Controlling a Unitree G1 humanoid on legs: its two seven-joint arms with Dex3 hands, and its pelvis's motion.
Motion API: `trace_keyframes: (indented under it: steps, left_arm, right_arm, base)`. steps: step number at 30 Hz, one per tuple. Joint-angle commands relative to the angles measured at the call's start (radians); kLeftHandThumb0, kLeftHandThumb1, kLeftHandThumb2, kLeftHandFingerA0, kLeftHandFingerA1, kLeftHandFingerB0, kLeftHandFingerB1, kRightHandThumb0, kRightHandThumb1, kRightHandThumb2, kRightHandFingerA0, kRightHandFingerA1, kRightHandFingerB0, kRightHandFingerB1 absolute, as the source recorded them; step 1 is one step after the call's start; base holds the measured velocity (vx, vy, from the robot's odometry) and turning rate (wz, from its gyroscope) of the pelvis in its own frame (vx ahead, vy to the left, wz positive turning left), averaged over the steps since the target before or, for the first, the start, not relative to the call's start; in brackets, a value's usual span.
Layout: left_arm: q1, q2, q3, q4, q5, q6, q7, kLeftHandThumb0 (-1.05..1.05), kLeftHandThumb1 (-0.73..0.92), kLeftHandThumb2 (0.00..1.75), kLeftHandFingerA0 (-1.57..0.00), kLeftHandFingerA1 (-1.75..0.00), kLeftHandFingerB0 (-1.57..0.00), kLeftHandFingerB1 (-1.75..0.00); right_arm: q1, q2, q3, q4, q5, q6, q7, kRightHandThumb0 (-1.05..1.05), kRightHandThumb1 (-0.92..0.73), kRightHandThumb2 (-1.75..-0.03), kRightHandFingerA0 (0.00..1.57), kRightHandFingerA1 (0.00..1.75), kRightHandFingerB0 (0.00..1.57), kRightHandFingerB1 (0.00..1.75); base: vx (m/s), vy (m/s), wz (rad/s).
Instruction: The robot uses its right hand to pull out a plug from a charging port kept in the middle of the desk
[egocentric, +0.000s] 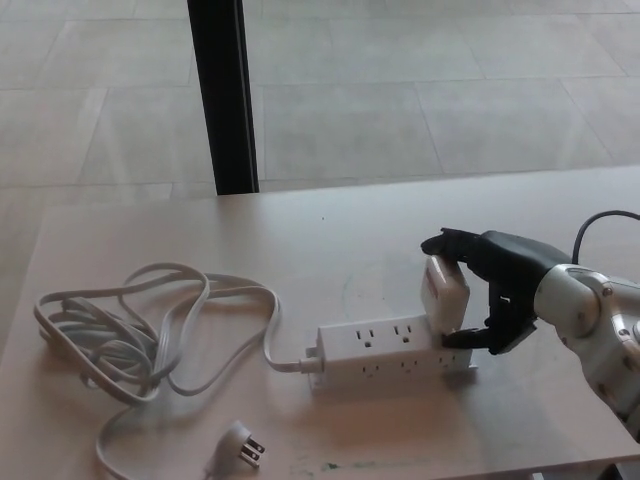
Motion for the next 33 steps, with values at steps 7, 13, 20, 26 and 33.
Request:
trace_keyframes:
  steps: [7,13,20,26,33]
  left_arm:
    - [-0.001,-0.002,0.012,0.003,-0.036,-0.016,-0.011,-1.05,0.14,0.82,-1.14,-0.68,-1.01,-0.58]
    - [-0.001,0.000,0.009,0.009,-0.033,-0.025,-0.016,-1.01,0.59,0.58,-1.06,-0.65,-1.02,-0.54]
    - [-0.004,-0.009,0.019,0.015,-0.047,-0.032,-0.024,-1.04,0.63,0.60,-1.08,-0.66,-1.04,-0.54]
    - [-0.002,-0.012,0.023,0.014,-0.049,-0.035,-0.023,-1.02,0.67,0.62,-1.04,-0.66,-1.02,-0.54]
    - [-0.001,-0.010,0.017,0.020,-0.043,-0.034,-0.022,-1.02,0.70,0.62,-1.02,-0.65,-1.00,-0.53]
  right_arm:
    - [0.006,-0.008,-0.009,-0.005,-0.017,0.040,0.031,-0.76,-0.43,-0.78,0.88,1.37,0.13,0.43]
    - [0.012,0.011,-0.039,0.028,0.012,-0.015,-0.009,-0.75,-0.46,-0.86,0.89,1.28,0.33,0.48]
    - [0.013,0.020,-0.065,0.028,0.017,-0.032,-0.028,-0.25,-0.71,-0.67,0.86,1.41,0.78,0.57]
    - [-0.005,0.010,-0.049,0.048,-0.005,-0.055,-0.022,-0.26,-0.60,-0.96,0.93,1.54,0.98,0.88]
    - [-0.004,0.001,-0.030,0.046,-0.033,-0.069,-0.039,-0.27,-0.61,-0.87,0.93,1.52,0.96,0.81]
  base:
    - [0.00,0.000,0.00]
    - [0.00,0.000,0.00]
    - [0.00,0.000,0.00]
    - [0.00,0.000,0.00]
    - [0.00,0.000,0.00]
